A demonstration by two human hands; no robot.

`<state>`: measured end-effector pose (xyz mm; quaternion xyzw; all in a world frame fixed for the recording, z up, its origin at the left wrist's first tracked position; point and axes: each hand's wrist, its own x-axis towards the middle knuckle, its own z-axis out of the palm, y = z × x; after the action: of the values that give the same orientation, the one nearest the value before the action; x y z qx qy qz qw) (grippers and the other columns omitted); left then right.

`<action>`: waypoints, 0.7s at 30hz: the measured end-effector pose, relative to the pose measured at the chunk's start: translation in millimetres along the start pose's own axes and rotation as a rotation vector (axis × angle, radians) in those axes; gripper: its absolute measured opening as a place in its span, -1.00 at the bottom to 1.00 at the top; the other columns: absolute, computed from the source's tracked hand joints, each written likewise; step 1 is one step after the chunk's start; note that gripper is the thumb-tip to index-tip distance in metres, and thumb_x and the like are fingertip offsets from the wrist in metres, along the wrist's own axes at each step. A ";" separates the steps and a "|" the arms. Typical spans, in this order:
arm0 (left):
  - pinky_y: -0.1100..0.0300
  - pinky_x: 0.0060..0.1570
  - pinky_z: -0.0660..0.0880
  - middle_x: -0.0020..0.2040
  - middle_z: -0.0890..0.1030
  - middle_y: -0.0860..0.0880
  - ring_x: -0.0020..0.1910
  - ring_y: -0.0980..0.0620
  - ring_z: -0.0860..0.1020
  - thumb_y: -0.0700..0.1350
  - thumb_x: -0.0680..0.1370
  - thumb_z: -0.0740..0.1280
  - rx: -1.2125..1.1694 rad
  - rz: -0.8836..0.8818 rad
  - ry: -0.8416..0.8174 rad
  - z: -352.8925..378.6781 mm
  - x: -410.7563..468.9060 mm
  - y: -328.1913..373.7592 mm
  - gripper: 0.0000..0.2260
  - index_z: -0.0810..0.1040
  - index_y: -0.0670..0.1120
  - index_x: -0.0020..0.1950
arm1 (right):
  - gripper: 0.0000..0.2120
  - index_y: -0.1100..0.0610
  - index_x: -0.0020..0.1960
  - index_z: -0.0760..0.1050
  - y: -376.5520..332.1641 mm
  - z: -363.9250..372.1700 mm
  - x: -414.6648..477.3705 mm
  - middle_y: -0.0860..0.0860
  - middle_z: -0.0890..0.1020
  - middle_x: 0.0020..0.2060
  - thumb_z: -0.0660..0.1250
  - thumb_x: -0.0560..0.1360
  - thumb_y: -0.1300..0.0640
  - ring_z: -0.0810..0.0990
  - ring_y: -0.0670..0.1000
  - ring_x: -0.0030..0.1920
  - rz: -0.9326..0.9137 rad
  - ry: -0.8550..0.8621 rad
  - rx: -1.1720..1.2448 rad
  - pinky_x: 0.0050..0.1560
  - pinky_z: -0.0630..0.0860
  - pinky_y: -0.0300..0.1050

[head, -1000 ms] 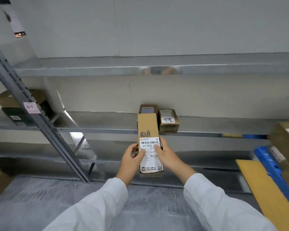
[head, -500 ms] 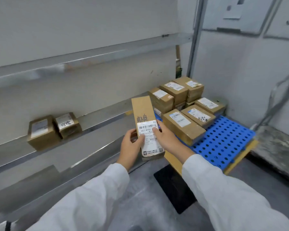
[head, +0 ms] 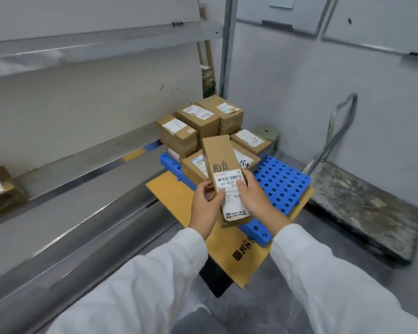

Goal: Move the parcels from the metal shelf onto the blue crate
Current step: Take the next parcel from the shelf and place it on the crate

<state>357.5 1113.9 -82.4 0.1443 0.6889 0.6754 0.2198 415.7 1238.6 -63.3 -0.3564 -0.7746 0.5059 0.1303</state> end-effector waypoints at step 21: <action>0.15 0.07 0.57 0.22 0.49 -0.03 0.15 0.01 0.56 -0.14 0.55 0.40 -0.096 -0.208 0.360 74.7 116.6 -31.2 -0.64 0.40 -0.05 0.31 | -0.80 -0.12 0.21 0.34 27.1 -8.4 184.0 -0.08 0.52 0.09 0.08 0.65 0.10 0.52 -0.16 0.01 -0.090 -0.405 -0.113 -0.08 0.45 -0.24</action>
<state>297.2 1235.1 -125.4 -0.0614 0.6952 0.6961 0.1685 300.9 1376.6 -112.5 -0.2195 -0.8273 0.5164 -0.0257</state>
